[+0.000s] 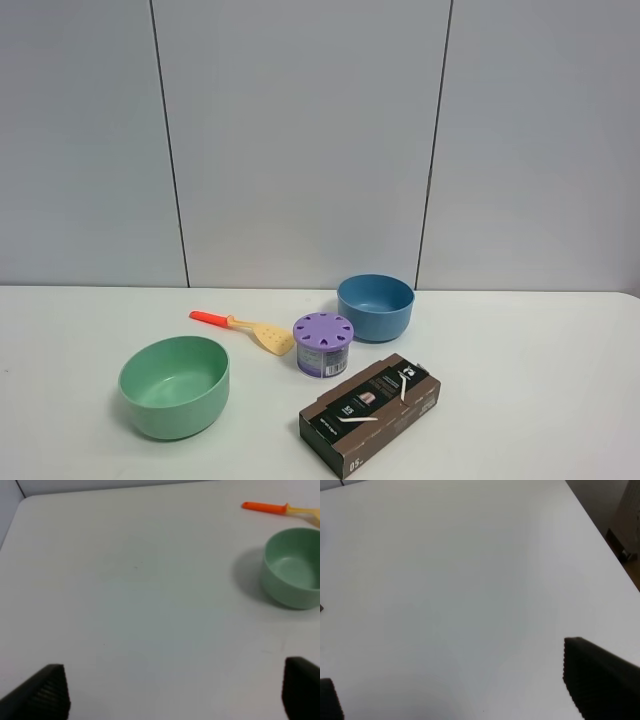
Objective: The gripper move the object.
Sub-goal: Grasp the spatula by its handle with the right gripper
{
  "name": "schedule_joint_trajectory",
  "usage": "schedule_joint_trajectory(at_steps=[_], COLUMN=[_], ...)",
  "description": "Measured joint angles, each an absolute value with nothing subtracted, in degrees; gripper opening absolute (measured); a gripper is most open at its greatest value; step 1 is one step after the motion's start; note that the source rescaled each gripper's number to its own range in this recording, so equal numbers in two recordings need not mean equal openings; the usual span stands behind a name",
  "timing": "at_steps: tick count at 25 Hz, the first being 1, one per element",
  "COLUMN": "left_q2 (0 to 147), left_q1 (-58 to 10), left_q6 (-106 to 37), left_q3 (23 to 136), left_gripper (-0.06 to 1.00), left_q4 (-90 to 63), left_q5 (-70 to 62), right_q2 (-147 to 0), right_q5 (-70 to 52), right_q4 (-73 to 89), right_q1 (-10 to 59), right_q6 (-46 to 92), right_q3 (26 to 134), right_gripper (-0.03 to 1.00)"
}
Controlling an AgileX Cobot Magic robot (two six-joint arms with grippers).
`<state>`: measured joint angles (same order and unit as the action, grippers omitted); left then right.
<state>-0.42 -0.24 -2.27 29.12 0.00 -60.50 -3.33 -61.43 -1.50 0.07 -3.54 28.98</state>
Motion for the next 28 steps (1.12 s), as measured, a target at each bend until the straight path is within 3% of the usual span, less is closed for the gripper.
schedule_joint_trajectory(at_steps=[28], left_q2=[-0.4], left_q1=[-0.2], left_q6=[-2.3], left_q3=[29.1], left_gripper=[1.00], left_q4=[0.0], left_q5=[-60.5], right_q2=[-3.3], right_q5=[-61.4], right_q4=[-1.5], right_q1=[0.1], right_q6=[-3.5], right_q3=[29.0], right_gripper=[1.00])
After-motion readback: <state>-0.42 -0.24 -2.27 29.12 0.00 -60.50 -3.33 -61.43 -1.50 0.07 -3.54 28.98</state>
